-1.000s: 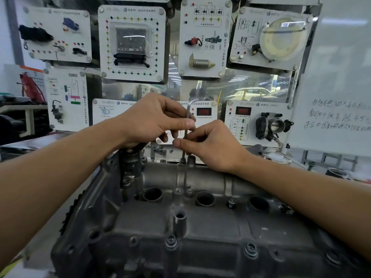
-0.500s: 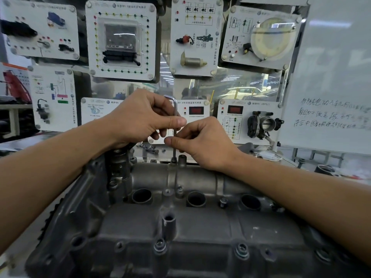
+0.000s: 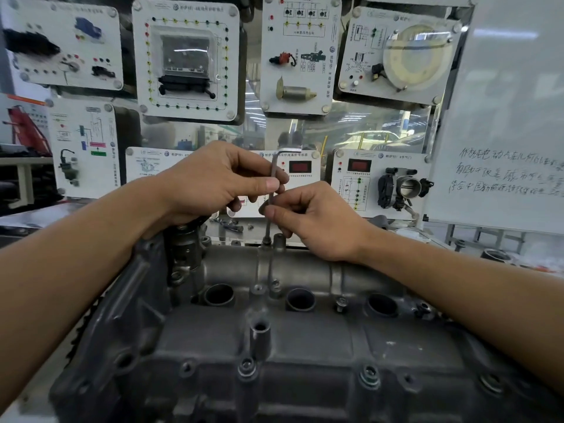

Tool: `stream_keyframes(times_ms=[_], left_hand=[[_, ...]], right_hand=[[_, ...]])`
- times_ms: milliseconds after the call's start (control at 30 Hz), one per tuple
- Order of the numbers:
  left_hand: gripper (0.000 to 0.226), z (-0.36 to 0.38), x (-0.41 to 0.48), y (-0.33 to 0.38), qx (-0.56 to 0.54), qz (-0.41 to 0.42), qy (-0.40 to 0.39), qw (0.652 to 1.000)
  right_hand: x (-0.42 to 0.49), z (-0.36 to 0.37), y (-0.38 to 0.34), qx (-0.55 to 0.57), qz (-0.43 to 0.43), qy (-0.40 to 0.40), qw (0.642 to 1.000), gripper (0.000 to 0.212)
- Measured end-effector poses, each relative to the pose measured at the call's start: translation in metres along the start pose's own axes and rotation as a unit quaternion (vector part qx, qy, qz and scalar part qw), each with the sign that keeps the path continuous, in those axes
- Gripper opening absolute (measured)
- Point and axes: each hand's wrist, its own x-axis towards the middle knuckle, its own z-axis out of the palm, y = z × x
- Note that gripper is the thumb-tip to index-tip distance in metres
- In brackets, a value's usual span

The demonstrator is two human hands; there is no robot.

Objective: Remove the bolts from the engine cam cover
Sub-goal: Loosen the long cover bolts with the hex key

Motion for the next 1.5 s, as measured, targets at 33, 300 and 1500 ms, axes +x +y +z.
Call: stream_keyframes(times_ms=[33, 300, 1500], left_hand=[[0.023, 0.0009, 0.0009, 0.0004, -0.007, -0.002, 0.012, 1.0], [0.026, 0.0042, 0.0072, -0.0017, -0.014, -0.008, 0.059, 0.998], [0.024, 0.0013, 0.0078, 0.0008, -0.061, -0.018, 0.076, 0.995]], right_hand=[[0.0001, -0.0003, 0.0007, 0.003, 0.003, 0.004, 1.0, 0.03], [0.0059, 0.0052, 0.002, 0.026, 0.028, 0.087, 0.995, 0.023], [0.0031, 0.0039, -0.0015, 0.009, 0.013, 0.073, 0.997, 0.023]])
